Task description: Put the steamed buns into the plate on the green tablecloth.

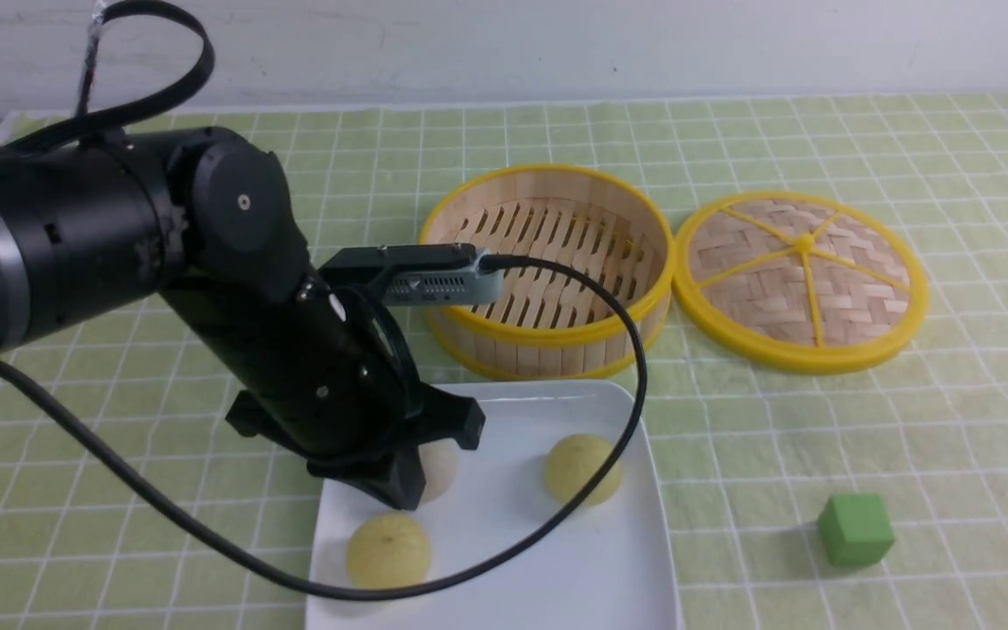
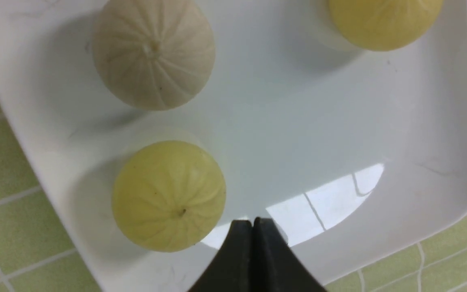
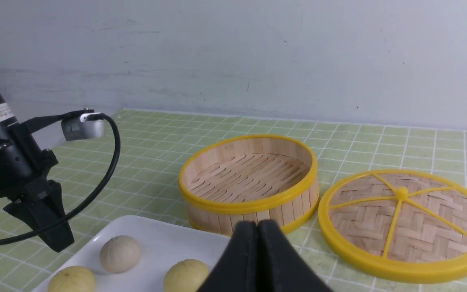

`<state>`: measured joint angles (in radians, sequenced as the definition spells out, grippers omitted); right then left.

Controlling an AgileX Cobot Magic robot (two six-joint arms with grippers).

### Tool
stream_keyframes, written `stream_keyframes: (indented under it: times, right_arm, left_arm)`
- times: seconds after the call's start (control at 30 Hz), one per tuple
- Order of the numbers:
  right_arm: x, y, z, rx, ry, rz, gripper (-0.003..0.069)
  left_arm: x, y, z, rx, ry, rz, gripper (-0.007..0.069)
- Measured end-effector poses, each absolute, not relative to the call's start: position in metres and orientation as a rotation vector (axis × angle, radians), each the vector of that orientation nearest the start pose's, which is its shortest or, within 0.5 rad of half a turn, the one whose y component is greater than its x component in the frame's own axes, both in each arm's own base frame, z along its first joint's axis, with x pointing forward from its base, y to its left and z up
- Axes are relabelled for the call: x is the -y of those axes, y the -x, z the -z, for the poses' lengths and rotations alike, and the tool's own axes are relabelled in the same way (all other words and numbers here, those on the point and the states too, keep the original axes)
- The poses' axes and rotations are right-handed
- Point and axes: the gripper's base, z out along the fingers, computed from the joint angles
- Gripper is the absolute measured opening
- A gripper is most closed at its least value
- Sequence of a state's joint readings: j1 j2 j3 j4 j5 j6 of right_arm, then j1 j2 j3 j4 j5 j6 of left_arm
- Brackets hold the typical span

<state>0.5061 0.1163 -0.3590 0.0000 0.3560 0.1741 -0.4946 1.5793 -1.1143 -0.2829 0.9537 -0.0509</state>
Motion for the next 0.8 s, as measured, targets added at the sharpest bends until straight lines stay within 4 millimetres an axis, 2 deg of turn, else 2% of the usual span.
stream_keyframes:
  times: [0.27, 0.43, 0.57, 0.63, 0.8]
  right_arm:
    - [-0.022, -0.04, -0.293, -1.602, 0.268, -0.527, 0.0005]
    - [-0.022, -0.042, -0.28, -1.628, 0.25, -0.501, 0.0004]
    - [-0.019, -0.048, -0.248, -1.71, 0.177, -0.413, 0.0004]
    - [-0.015, -0.051, -0.225, -1.762, 0.131, -0.321, 0.0004]
    - [-0.007, -0.052, -0.192, -1.832, 0.046, -0.181, 0.0008]
  left_arm:
    - [0.162, -0.259, -0.247, -2.912, -0.459, 0.439, 0.0002]
    - [0.162, -0.259, -0.247, -2.912, -0.464, 0.429, 0.0002]
    - [0.161, -0.258, -0.247, -2.915, -0.468, 0.423, 0.0002]
    - [0.159, -0.257, -0.252, -2.894, -0.478, 0.411, 0.0002]
    - [0.15, -0.248, -0.281, -2.765, -0.5, 0.384, 0.0002]
